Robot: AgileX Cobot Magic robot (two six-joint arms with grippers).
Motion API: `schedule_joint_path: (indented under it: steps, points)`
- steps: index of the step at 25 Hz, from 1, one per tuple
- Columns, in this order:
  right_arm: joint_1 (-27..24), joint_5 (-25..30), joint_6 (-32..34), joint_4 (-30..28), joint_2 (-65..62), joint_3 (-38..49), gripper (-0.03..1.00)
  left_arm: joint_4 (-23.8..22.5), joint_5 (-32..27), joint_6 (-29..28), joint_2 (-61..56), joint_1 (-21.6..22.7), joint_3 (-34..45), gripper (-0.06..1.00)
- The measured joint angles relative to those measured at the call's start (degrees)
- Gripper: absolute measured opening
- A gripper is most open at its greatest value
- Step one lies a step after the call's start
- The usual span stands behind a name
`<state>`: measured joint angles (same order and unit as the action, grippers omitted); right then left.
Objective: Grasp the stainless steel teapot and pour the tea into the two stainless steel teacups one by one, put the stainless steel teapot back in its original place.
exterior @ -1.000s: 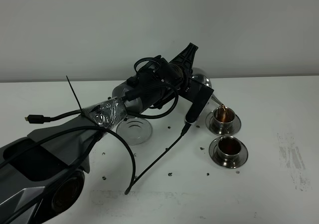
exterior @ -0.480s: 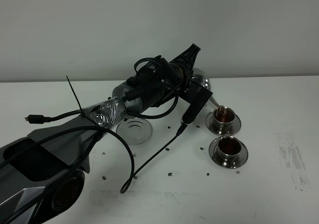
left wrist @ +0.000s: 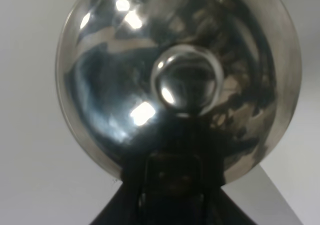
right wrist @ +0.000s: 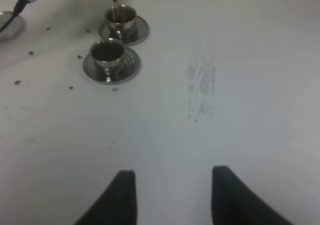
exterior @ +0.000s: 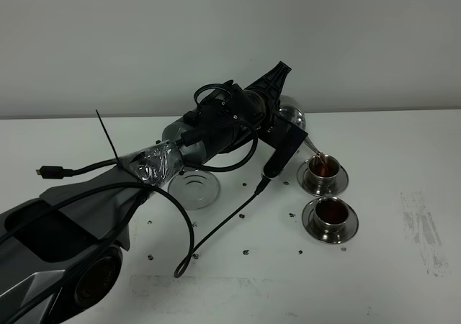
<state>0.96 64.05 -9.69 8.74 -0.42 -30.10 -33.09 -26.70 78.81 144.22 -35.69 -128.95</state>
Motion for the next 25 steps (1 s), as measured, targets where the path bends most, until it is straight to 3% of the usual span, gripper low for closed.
schedule_joint_path:
  steps: [25]
  points:
    - [0.00,0.00,0.00,0.00,0.00,0.00,0.34,-2.94,1.61,0.00,0.00,0.00,0.00,0.22]
